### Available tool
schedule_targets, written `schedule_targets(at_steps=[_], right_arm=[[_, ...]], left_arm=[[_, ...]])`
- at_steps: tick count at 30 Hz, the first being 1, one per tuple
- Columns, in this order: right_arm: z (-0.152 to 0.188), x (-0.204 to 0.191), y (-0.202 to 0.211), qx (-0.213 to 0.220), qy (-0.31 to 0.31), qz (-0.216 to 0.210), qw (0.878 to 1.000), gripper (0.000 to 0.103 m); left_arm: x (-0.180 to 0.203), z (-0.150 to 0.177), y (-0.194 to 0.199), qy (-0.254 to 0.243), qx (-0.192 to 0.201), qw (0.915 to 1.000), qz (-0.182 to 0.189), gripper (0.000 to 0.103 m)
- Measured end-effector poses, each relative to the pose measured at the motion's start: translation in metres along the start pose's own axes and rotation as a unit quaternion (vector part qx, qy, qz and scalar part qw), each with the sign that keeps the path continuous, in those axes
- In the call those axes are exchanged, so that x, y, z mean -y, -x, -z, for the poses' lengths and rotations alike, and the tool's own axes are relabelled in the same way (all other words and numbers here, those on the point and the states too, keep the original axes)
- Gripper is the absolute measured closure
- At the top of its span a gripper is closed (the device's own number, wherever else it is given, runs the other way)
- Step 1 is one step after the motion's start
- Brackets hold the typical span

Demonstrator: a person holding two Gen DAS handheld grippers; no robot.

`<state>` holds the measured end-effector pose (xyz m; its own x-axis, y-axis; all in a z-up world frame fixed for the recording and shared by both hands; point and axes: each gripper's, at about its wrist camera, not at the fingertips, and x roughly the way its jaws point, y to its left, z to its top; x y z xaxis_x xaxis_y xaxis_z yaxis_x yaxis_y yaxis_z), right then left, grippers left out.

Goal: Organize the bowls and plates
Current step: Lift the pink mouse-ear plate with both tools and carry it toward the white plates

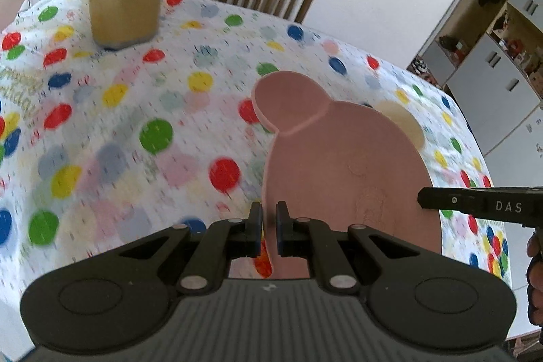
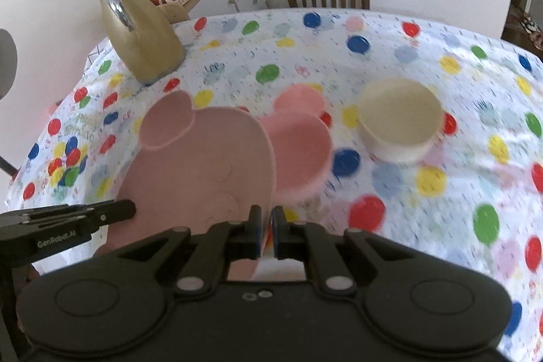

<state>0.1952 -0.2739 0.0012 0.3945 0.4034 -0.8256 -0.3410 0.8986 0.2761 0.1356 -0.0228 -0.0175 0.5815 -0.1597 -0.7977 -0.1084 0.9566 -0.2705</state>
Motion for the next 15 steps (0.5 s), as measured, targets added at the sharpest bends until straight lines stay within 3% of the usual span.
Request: schedule_targets(at_steps=[15], right_arm=[[0.074,0.04,0.003,-0.042,-0.008,-0.004,0.999,0.098]], left_arm=[[0.039,0.078,-0.011,-0.009,-0.055,0.9983,-0.017,0.096]])
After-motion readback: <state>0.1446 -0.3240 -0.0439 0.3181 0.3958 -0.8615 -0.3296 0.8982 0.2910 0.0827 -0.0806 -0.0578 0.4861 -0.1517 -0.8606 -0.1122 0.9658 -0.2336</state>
